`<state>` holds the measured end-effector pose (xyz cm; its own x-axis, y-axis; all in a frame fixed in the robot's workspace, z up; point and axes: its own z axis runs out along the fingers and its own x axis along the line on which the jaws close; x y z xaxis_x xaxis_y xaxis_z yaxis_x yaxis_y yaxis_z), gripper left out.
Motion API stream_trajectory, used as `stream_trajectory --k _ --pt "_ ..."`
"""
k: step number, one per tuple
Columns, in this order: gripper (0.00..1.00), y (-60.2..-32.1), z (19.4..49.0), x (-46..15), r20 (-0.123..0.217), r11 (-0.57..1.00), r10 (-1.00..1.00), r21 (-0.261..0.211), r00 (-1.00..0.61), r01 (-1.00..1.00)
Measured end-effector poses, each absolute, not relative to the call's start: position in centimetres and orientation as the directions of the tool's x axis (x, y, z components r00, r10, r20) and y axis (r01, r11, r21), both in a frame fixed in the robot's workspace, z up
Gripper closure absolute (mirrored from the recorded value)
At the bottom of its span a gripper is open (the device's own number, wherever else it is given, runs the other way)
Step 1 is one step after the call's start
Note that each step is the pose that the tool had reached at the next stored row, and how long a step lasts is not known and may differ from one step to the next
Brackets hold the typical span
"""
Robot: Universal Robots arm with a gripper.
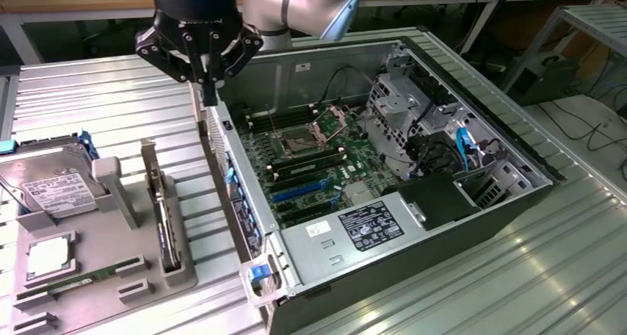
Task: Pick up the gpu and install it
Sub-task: 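Reach for the gpu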
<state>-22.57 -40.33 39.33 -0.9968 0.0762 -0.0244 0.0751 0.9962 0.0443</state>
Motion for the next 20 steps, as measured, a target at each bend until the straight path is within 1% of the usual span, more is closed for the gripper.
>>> stream_trajectory --k 11,20 --pt "0.89 -40.6 39.3 -24.4 -0.024 0.996 0.076 0.044 -0.997 0.075" --pt "0.89 -41.1 39.3 -25.5 -0.025 0.998 0.036 0.044 -0.999 0.035"
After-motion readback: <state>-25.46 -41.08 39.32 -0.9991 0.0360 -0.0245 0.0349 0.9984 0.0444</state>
